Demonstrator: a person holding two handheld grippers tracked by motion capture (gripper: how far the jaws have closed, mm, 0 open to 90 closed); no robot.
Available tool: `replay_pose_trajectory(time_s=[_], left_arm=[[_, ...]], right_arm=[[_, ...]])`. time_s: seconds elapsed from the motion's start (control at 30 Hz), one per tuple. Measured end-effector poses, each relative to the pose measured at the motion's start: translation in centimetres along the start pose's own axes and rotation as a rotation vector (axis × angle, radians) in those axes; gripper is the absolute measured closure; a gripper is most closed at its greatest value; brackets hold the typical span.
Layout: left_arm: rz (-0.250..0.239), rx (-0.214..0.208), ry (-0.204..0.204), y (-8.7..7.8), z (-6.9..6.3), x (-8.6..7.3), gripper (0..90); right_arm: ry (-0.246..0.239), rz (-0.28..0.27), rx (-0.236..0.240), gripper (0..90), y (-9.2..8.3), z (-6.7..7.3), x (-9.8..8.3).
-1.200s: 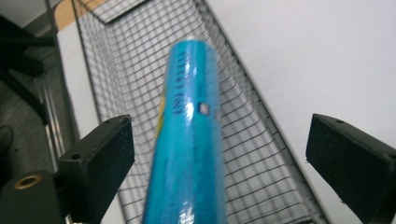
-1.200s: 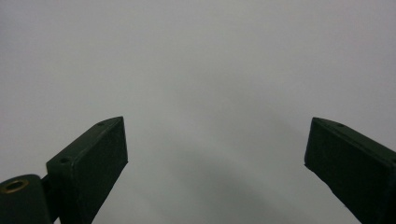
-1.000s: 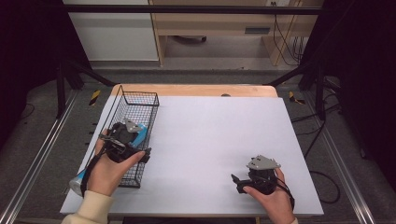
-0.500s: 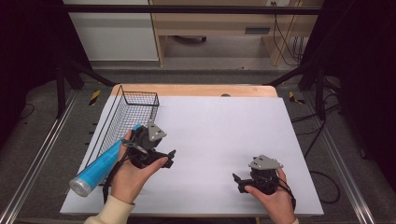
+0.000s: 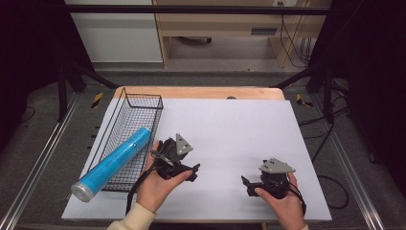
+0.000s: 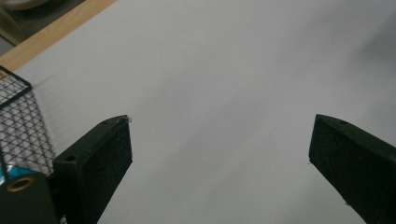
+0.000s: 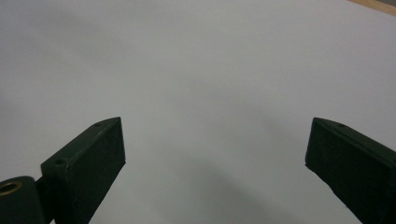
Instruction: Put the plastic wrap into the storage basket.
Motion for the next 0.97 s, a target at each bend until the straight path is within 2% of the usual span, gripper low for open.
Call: replay_pose_trajectory(time_s=[0.17, 0.2, 0.3, 0.4, 0.53, 0.77, 0.87, 0.93, 0.97], left_arm=[[-0.019, -0.037, -0.005, 1.7, -0.8, -0.6, 5.6], [-0.012, -0.041, 0.005, 2.0, -0.9, -0.8, 5.6], [-0.009, -0.014, 0.042, 3.0, -1.5, -1.1, 5.5], [-0.015, -0.035, 0.033, 4.0, -1.8, -1.7, 5.5], [-0.028, -0.031, 0.019, 5.0, -1.6, -2.6, 5.6], [-0.097, -0.046, -0.019, 5.5, -0.7, -3.9, 6.4], [-0.076, -0.037, 0.018, 5.3, -0.8, -4.1, 6.4], [-0.110, -0.023, 0.014, 4.7, -0.8, -4.1, 6.4], [-0.111, -0.022, 0.019, 4.4, -0.7, -4.2, 6.4]], right_arm=[[-0.007, -0.002, -0.002, 5.3, 0.1, 0.0, 0.0], [-0.005, -0.001, -0.003, 5.3, 0.1, 0.0, 0.0], [-0.011, -0.002, -0.004, 5.3, 0.1, 0.0, 0.0], [-0.011, 0.002, -0.004, 5.2, 0.1, -0.1, 0.0], [0.001, 0.006, -0.011, 5.2, 0.1, -0.2, -0.1], [-0.004, 0.022, -0.023, 5.3, 0.4, -0.3, -0.2], [-0.005, 0.017, -0.029, 5.4, 0.4, -0.4, -0.2], [-0.005, 0.018, -0.032, 5.4, 0.4, -0.5, -0.2], [-0.003, 0.017, -0.035, 5.4, 0.4, -0.5, -0.2]])
Point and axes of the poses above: each handheld gripper's, and its own axes: y roughly forward along the jaws, x roughly out of its top, z roughly to its left, the point moved 3 cm from there along y, roughly forward along the jaws, and after that the axes turned 1 degree about z, right-handed, at the moved point
